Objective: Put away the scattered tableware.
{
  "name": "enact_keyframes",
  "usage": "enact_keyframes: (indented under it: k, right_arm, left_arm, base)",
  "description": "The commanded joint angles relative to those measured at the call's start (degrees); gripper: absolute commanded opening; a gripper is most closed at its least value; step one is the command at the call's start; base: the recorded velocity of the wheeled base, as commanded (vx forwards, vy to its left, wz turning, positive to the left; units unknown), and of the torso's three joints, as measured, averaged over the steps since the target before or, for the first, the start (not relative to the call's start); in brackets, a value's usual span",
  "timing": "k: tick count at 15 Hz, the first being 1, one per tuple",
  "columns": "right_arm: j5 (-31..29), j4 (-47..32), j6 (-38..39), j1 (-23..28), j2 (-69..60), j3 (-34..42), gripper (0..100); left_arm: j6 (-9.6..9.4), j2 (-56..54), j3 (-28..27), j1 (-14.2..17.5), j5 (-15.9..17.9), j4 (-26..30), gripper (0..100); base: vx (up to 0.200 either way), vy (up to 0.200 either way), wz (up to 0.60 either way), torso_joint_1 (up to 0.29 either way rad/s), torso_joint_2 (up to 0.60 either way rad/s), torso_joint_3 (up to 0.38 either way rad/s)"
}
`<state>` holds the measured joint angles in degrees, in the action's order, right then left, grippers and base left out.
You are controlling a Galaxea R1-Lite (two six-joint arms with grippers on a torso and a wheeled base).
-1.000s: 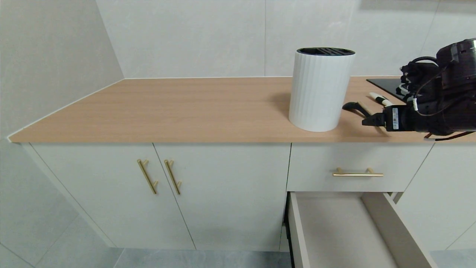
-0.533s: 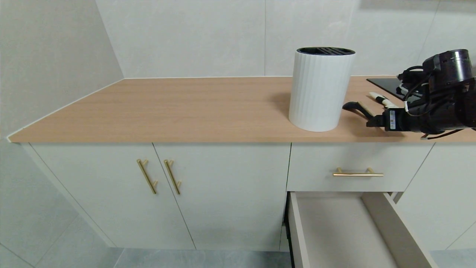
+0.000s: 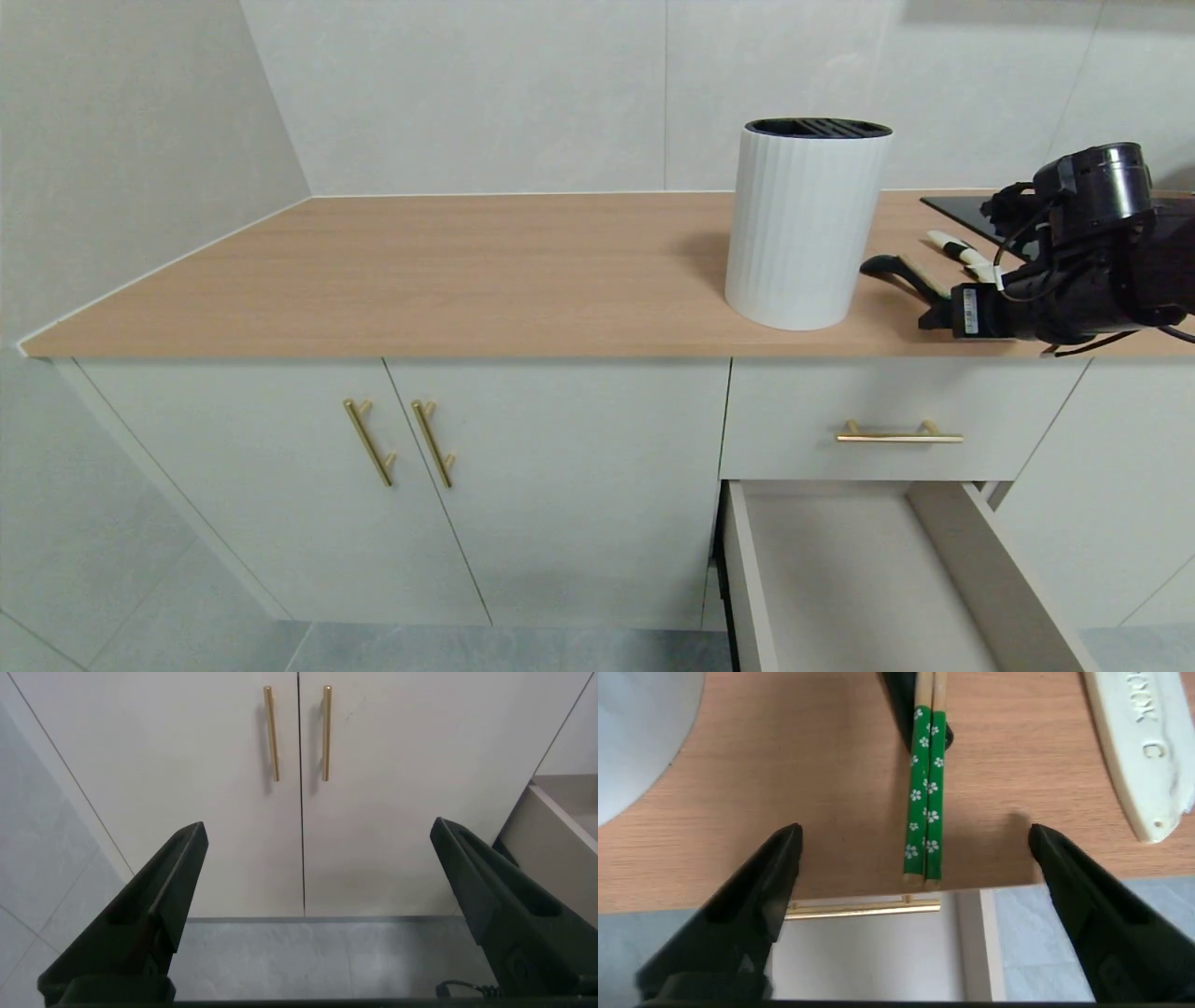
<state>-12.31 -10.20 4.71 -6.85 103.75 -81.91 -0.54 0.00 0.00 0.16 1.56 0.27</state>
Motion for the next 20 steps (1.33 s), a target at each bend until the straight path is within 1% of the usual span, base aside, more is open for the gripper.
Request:
enact_keyframes:
  k: [1, 6, 11, 13, 15, 16, 17, 19, 20]
  right_arm:
    - [0.1, 0.01, 0.04, 0.0, 0.22, -0.27, 0]
    - [-0.08, -0.17, 0.04, 0.0, -0.39, -0.01, 0]
    - [-1.75, -0.43, 1.1, -0.44, -2.68, 0.52, 0]
    - [-1.66, -0.26, 2.5, -1.85, -7.16, 3.6, 0]
    - [-1.66, -0.43, 6.37, -3.78, -14.11, 8.17, 0]
    - [-1.66, -0.43, 6.37, -3.78, -14.11, 8.17, 0]
    - [-1.93, -1.13, 7.25, -4.49, -21.22, 13.18, 0]
    - [-1.57, -3.33, 6.98, -4.49, -26.85, 17.13, 0]
    - [-1.05, -4.65, 6.54, -4.49, -30.8, 20.65, 0]
  left_arm:
    - [0.01, 0.0, 0.0, 0.02, 0.02, 0.0, 100]
    - [0.01, 0.0, 0.0, 0.02, 0.02, 0.0, 100]
    - [0.01, 0.0, 0.0, 0.02, 0.02, 0.0, 100]
    - [0.01, 0.0, 0.0, 0.02, 0.02, 0.0, 100]
    - [0.01, 0.0, 0.0, 0.02, 0.02, 0.0, 100]
    - [0.01, 0.0, 0.0, 0.02, 0.02, 0.0, 100]
    - [0.01, 0.0, 0.0, 0.02, 0.02, 0.0, 100]
    - [0.01, 0.0, 0.0, 0.02, 0.02, 0.0, 100]
    - [0.01, 0.0, 0.0, 0.02, 0.02, 0.0, 100]
  base:
    - [0.0, 0.0, 0.0, 0.0, 0.0, 0.0]
    - [0.0, 0.0, 0.0, 0.0, 0.0, 0.0]
    - [0.0, 0.0, 0.0, 0.0, 0.0, 0.0]
    - [0.0, 0.0, 0.0, 0.0, 0.0, 0.0]
    - [0.0, 0.0, 0.0, 0.0, 0.0, 0.0]
    - [0.0, 0.0, 0.0, 0.0, 0.0, 0.0]
    - [0.0, 0.0, 0.0, 0.0, 0.0, 0.0]
    - [0.0, 0.0, 0.0, 0.0, 0.0, 0.0]
    - [0.0, 0.0, 0.0, 0.0, 0.0, 0.0]
